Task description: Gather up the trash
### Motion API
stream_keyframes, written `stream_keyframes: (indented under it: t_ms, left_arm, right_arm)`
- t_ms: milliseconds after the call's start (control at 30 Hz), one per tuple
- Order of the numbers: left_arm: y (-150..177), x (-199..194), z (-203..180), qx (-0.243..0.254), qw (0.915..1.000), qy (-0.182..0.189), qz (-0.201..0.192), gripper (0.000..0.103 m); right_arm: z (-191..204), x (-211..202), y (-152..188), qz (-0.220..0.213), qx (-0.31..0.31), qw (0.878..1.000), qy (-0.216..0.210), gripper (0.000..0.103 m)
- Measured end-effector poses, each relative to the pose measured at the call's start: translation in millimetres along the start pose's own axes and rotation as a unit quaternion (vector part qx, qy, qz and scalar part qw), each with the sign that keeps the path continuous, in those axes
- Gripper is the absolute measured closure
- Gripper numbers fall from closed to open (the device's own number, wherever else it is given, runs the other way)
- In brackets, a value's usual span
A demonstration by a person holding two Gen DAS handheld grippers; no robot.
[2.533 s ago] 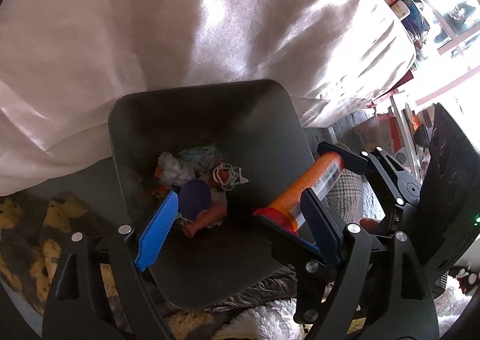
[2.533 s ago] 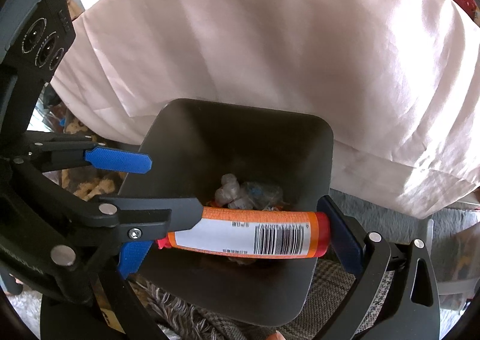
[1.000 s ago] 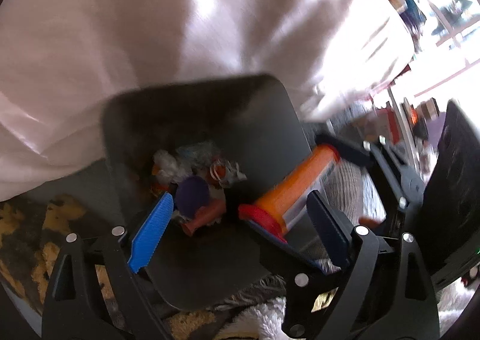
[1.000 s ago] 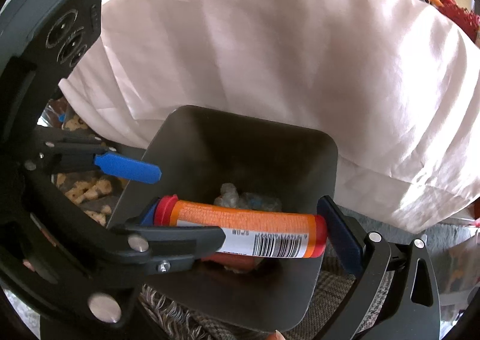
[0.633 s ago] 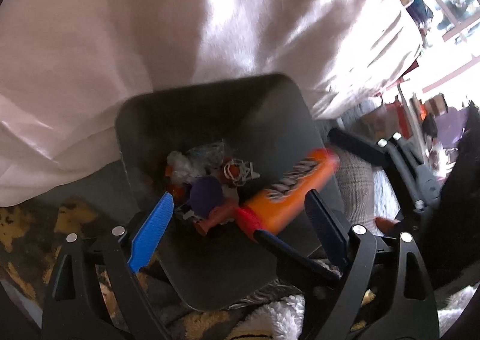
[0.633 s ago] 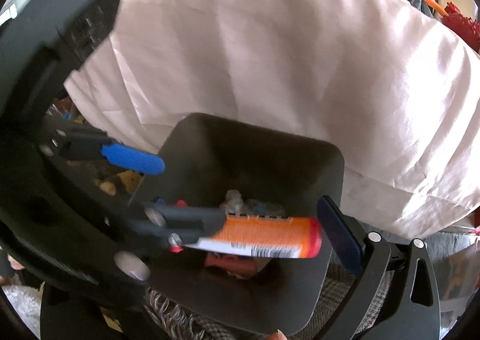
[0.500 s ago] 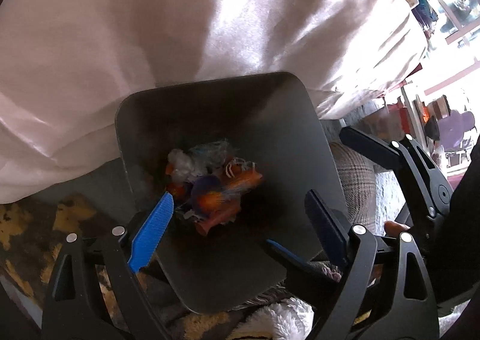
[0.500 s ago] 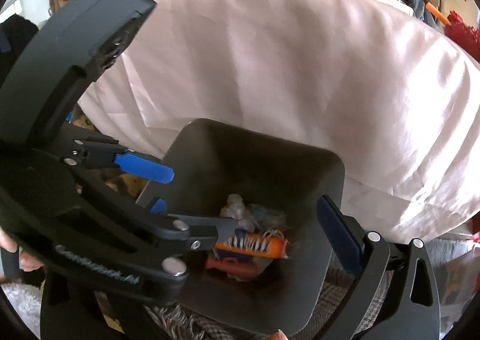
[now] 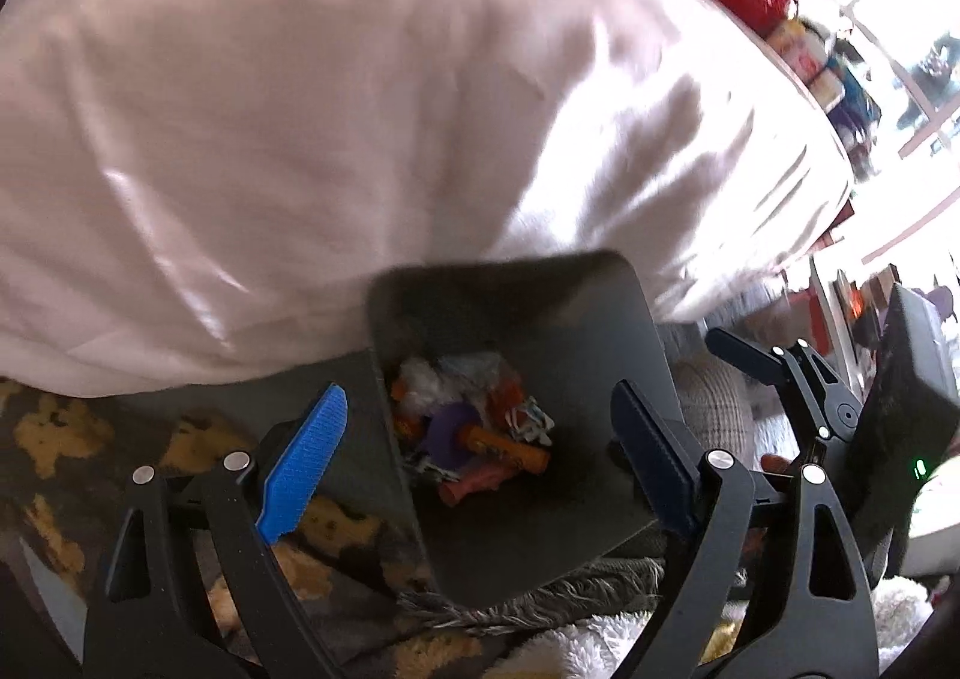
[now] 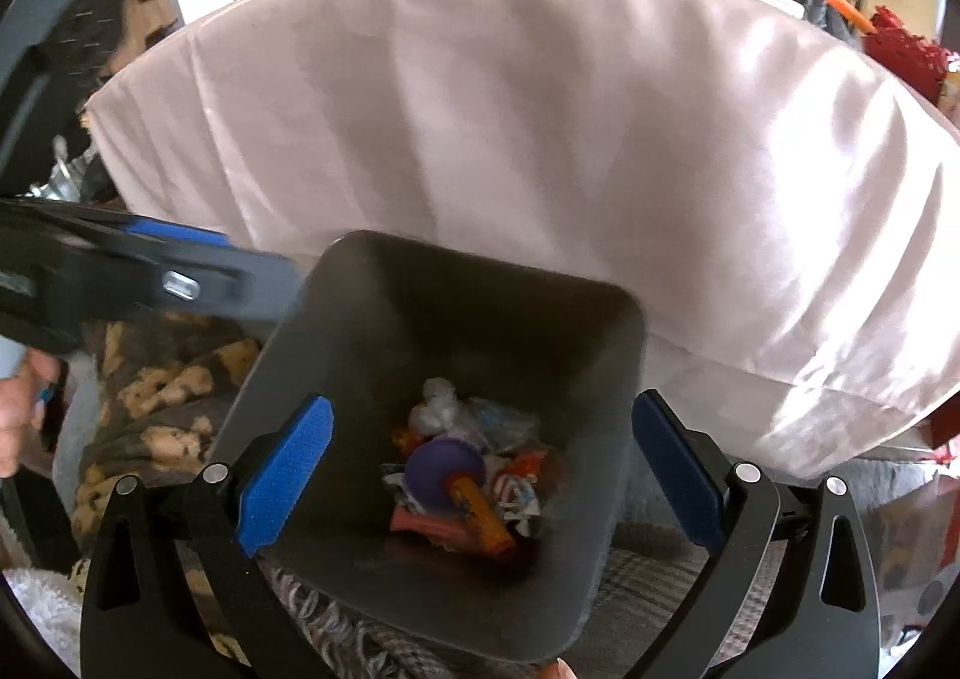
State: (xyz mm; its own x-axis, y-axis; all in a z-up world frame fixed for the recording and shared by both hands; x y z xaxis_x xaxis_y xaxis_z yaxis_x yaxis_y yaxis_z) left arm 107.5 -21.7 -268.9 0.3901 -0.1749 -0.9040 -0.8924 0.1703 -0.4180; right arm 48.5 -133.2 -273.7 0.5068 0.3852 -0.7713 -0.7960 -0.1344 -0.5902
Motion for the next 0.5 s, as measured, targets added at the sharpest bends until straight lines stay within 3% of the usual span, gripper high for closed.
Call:
stream_keyframes:
  t_ms: [200, 300, 500]
  left_arm:
    - [-5.8, -49.3, 16.6, -0.022, 0.9968, -0.031, -0.071, 0.008]
    - [-10.1, -77.5, 18.5, -0.030, 0.9925, -0.049, -0.108, 0.008]
    - [-18.6, -137.4, 16.3, -0.032, 0.9743, -0.116, -0.190, 0.008]
  right_arm:
    - [-21.6, -42.5, -21.3, -0.045, 0.022, 0.998, 0.037, 0.003]
    - [-26.7, -83.1, -40.8, -0.090, 0.026, 0.994, 0.058, 0.003]
    - [-17.4, -156.3, -71.2, -0.179, 0.034, 0.980, 0.084, 0.003]
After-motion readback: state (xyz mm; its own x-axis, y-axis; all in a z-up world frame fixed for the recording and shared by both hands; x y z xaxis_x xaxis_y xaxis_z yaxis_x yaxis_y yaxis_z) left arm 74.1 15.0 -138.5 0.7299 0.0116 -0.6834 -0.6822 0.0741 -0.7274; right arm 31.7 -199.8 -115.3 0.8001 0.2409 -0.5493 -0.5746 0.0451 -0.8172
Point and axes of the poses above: each gripper's, at about its wrist camera, not at the fingertips, and x roughly the way its jaws point, z to its left, y to its underside, the point moved 6 cm from there along x, roughly the way its jaws point, and after that the axes turned 14 degrees about -y, right-handed, at the moved point
